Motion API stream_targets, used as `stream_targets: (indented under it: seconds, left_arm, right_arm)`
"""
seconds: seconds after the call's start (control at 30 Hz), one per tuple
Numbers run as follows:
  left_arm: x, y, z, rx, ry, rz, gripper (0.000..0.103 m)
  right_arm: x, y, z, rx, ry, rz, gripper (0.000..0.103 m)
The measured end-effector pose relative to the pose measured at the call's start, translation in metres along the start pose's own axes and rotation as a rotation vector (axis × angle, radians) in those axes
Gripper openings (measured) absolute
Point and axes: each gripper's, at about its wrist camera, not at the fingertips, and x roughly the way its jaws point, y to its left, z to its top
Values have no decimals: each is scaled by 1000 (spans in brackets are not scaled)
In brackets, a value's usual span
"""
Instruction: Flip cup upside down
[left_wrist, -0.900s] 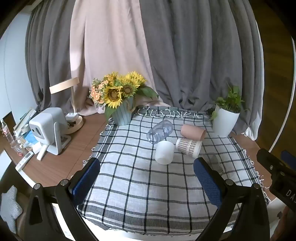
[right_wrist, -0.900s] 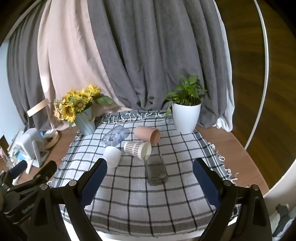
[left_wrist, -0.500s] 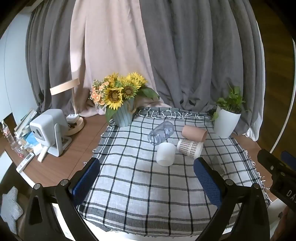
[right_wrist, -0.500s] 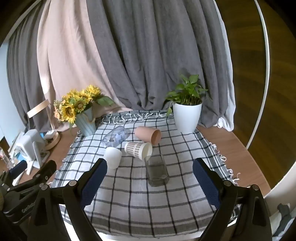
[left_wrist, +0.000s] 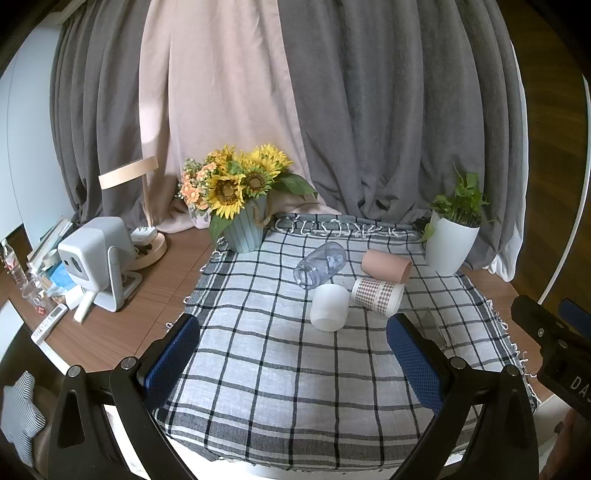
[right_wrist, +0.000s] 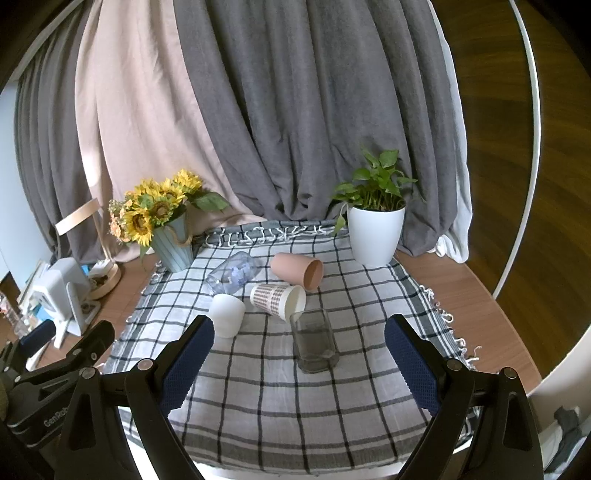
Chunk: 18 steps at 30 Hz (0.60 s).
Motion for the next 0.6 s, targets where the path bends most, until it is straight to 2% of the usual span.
stream_targets:
  seconds: [0.6]
  left_arm:
    - [0, -3, 3, 0, -5, -1, 103]
  right_arm:
    - [1, 3, 2, 0, -1, 7, 94]
